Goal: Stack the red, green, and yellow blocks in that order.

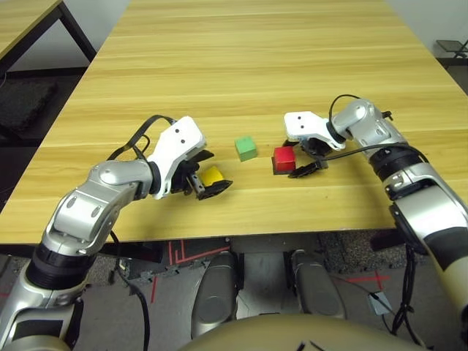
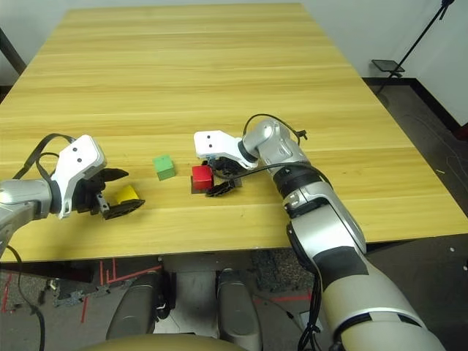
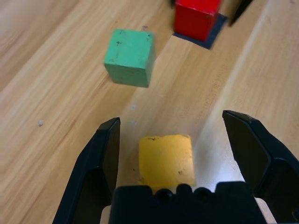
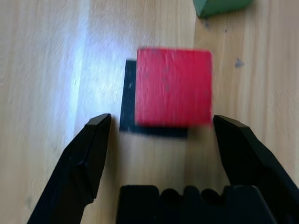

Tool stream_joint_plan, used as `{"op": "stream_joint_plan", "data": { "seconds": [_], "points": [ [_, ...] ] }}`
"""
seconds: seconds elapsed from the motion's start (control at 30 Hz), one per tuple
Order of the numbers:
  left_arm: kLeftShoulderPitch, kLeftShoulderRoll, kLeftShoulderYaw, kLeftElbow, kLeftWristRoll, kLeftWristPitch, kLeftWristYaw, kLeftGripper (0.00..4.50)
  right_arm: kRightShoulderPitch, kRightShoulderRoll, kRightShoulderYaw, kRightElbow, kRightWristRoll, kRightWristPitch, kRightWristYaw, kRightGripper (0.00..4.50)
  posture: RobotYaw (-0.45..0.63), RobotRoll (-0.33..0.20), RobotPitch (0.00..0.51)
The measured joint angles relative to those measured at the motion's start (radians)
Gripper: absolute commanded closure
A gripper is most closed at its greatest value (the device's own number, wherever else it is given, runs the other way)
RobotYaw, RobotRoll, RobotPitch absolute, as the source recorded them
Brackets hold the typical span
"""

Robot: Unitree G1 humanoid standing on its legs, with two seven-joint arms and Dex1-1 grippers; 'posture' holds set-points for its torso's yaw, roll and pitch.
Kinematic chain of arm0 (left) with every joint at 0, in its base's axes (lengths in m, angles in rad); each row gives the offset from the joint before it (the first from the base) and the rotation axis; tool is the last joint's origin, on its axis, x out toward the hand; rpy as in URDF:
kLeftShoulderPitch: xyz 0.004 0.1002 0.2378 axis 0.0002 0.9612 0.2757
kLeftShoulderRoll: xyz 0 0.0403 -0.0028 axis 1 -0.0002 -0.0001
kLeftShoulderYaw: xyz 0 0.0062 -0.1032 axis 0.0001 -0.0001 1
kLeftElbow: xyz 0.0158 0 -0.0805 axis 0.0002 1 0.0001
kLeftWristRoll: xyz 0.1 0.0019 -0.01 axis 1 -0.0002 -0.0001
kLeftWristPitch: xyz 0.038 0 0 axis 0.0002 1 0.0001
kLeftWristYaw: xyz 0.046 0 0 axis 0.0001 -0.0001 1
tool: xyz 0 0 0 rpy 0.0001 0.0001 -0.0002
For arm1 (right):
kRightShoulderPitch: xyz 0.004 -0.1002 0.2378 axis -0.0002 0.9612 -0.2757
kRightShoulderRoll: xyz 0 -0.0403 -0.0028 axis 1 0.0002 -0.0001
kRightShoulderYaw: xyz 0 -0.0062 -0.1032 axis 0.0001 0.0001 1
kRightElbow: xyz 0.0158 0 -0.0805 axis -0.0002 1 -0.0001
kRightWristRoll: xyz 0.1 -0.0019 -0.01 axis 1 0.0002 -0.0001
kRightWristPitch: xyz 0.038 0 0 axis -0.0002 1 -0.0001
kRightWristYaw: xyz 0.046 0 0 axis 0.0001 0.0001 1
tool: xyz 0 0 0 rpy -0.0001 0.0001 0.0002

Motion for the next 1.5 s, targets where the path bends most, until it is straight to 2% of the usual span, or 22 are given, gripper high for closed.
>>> {"op": "stream_joint_plan", "data": {
  "seconds": [0.1, 0.23, 0.37, 0.5, 0.67, 0.9, 1.0, 1.17, 1.5],
  "points": [
    [-0.099, -0.014, -0.025, 0.047, 0.017, -0.040, -0.006, 0.00, -0.001, -0.090, -0.046, -0.075, 0.038, 0.072, 0.044, 0.04, 0.41, -0.155, 0.103],
    [-0.210, -0.011, -0.086, 0.167, 0.058, -0.113, -0.066, 0.00, 0.023, -0.162, -0.087, -0.178, 0.077, 0.151, 0.069, 0.04, 0.35, -0.146, 0.100],
    [-0.332, -0.033, -0.181, 0.382, 0.120, -0.231, -0.173, 0.00, 0.090, -0.198, -0.118, -0.274, 0.111, 0.236, 0.050, 0.04, 0.29, -0.137, 0.094],
    [-0.432, -0.110, -0.251, 0.602, 0.192, -0.344, -0.244, 0.00, 0.164, -0.221, -0.131, -0.393, 0.144, 0.317, 0.016, 0.04, 0.22, -0.125, 0.084],
    [-0.487, -0.175, -0.300, 0.798, 0.259, -0.417, -0.302, 0.00, 0.231, -0.251, -0.155, -0.502, 0.178, 0.397, -0.024, 0.04, 0.18, -0.117, 0.078],
    [-0.509, -0.218, -0.312, 0.950, 0.329, -0.483, -0.336, 0.00, 0.274, -0.275, -0.164, -0.575, 0.206, 0.453, -0.076, 0.04, 0.16, -0.112, 0.076],
    [-0.510, -0.238, -0.308, 0.970, 0.340, -0.483, -0.337, 0.66, 0.276, -0.278, -0.165, -0.585, 0.223, 0.461, -0.093, 0.00, 0.16, -0.111, 0.076],
    [-0.519, -0.268, -0.284, 0.959, 0.341, -0.408, -0.332, 2.41, 0.279, -0.281, -0.165, -0.587, 0.232, 0.463, -0.111, 0.00, 0.18, -0.107, 0.079],
    [-0.632, -0.312, -0.261, 0.638, 0.251, -0.120, -0.357, 2.46, 0.296, -0.289, -0.165, -0.572, 0.233, 0.450, -0.121, 0.00, 0.19, -0.089, 0.085]
  ]
}}
